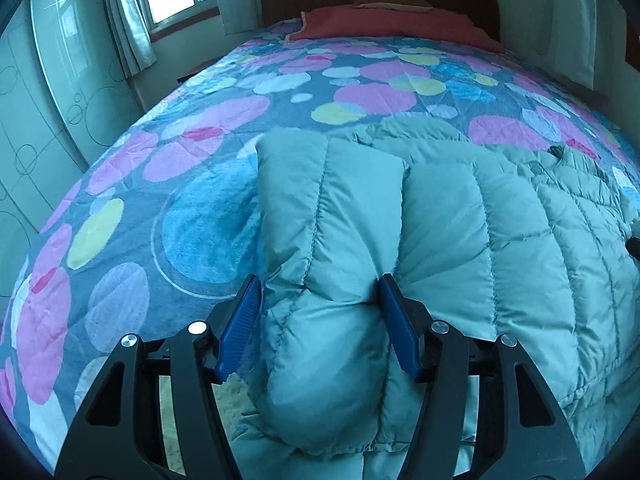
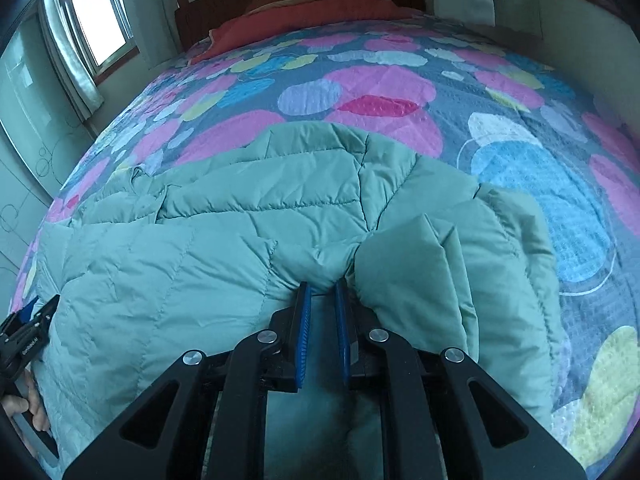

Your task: Fold large clothes

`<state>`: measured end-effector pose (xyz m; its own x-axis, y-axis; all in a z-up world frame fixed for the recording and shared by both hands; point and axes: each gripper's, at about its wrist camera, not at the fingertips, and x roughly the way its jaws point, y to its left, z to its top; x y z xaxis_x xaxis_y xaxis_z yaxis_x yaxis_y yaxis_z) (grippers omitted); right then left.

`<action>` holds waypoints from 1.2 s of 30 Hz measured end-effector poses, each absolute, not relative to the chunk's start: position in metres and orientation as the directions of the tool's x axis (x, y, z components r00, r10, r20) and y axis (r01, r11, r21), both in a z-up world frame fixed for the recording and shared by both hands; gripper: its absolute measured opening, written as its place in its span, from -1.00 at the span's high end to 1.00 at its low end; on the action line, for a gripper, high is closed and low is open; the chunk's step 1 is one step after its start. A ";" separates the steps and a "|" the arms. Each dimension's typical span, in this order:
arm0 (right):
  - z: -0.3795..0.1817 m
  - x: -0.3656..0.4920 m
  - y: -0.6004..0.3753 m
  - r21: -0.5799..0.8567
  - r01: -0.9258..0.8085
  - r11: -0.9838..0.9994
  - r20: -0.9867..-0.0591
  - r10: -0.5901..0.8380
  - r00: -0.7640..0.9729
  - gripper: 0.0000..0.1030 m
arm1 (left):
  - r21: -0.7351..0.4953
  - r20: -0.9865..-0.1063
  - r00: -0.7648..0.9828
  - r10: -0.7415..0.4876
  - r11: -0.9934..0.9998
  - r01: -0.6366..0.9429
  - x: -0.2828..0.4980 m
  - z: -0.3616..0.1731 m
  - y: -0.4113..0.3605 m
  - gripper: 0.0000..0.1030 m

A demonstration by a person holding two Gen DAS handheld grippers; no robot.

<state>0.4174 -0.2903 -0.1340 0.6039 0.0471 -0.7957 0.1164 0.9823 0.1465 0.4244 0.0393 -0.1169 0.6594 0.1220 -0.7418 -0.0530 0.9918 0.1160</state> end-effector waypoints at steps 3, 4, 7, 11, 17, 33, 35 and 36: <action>-0.116 0.415 -0.273 0.148 0.068 0.987 -0.757 0.069 0.650 0.75 | 0.067 -0.695 0.714 0.085 0.996 -0.053 0.420 -0.098 0.034 -0.17; -0.113 0.417 -0.266 0.151 0.048 0.987 -0.754 0.084 0.652 0.71 | 0.041 -0.687 0.724 0.058 0.998 -0.040 0.420 -0.095 0.030 -0.17; -0.118 0.428 -0.242 0.145 -0.007 0.989 -0.758 0.115 0.642 -0.05 | 0.008 -0.707 0.707 0.007 1.000 -0.002 0.431 -0.103 0.017 -0.19; -0.142 0.441 -0.226 0.101 -0.027 0.995 -0.792 0.097 0.603 -0.06 | 0.057 -0.771 0.637 0.027 0.998 0.026 0.446 -0.129 0.002 -0.19; -0.114 0.398 -0.247 0.079 0.022 0.997 -0.737 0.044 0.675 -0.06 | -0.046 -0.741 0.670 -0.030 0.999 -0.006 0.412 -0.112 0.025 -0.19; -0.131 0.351 -0.281 0.066 0.111 0.992 -0.766 -0.021 0.643 -0.06 | 0.028 -0.778 0.628 0.020 1.000 0.003 0.380 -0.119 0.030 -0.30; -0.127 0.335 -0.283 0.074 0.117 0.990 -0.766 -0.019 0.642 -0.06 | 0.021 -0.773 0.634 0.017 1.000 -0.001 0.365 -0.114 0.033 -0.33; -0.126 0.327 -0.285 0.080 0.118 0.990 -0.768 -0.014 0.640 -0.06 | 0.013 -0.773 0.635 0.012 1.000 -0.003 0.355 -0.111 0.035 -0.33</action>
